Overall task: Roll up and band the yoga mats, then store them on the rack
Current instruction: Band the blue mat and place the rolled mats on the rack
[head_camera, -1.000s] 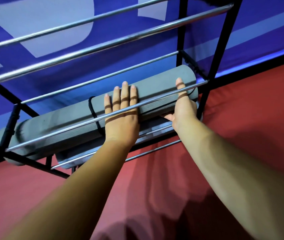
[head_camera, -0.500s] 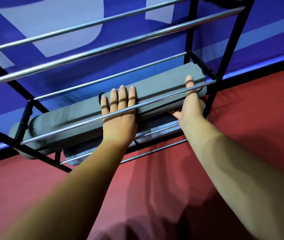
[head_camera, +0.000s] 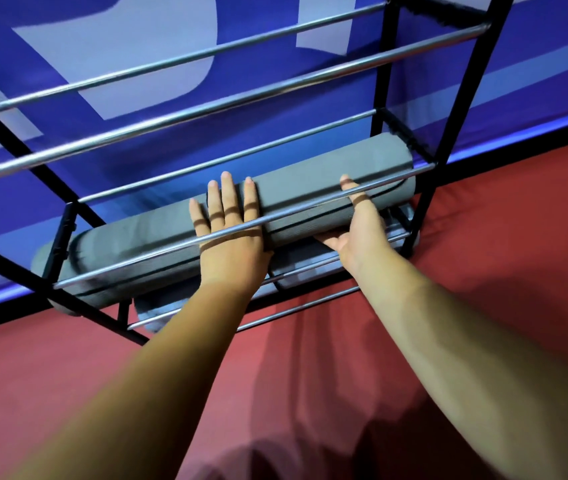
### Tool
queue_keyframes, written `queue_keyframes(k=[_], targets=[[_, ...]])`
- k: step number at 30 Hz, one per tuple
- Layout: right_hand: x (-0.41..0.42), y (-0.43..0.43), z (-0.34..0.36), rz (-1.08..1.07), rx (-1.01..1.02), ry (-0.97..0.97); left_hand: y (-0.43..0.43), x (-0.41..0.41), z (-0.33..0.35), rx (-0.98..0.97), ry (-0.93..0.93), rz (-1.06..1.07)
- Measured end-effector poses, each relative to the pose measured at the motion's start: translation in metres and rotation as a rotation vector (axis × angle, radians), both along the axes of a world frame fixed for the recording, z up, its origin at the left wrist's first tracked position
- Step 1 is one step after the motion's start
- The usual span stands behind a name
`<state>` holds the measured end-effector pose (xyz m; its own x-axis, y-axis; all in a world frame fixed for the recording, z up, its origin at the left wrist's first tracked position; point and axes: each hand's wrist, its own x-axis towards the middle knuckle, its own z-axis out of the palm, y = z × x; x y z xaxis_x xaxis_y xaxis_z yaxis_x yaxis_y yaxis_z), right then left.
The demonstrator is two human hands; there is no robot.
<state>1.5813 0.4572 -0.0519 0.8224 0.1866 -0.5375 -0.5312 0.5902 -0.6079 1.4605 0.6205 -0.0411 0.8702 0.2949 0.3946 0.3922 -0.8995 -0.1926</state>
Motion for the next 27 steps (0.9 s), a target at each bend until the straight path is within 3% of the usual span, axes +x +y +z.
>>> queue_keyframes(k=[5,9,15,20,21,22,24,25,27], targets=[[-0.002,-0.002,-0.002,0.034,0.025,0.002,0.006,-0.019,-0.007,0.024,-0.061,-0.066],[-0.003,0.009,0.017,-0.008,-0.119,-0.014,0.011,-0.03,-0.002,-0.074,-0.084,-0.062],[0.001,0.003,0.005,0.01,-0.155,-0.045,0.004,-0.043,0.001,-0.244,-0.127,-0.118],[0.003,-0.004,-0.002,0.012,-0.075,-0.044,-0.021,-0.073,-0.014,-0.429,-0.277,-0.359],[0.002,-0.005,-0.001,0.019,-0.066,-0.048,-0.032,-0.076,-0.021,-0.595,-0.323,-0.337],[0.002,-0.006,0.0,0.033,-0.055,-0.051,-0.043,-0.075,-0.025,-0.887,-0.374,-0.238],[0.004,-0.009,0.002,0.069,-0.04,-0.06,-0.061,-0.055,-0.022,-1.736,-0.419,0.039],[0.005,-0.013,0.003,0.087,-0.044,-0.058,-0.065,-0.043,-0.021,-2.057,-0.487,0.11],[0.005,-0.022,0.005,0.139,-0.089,-0.061,-0.064,-0.016,-0.012,-2.401,-0.669,0.158]])
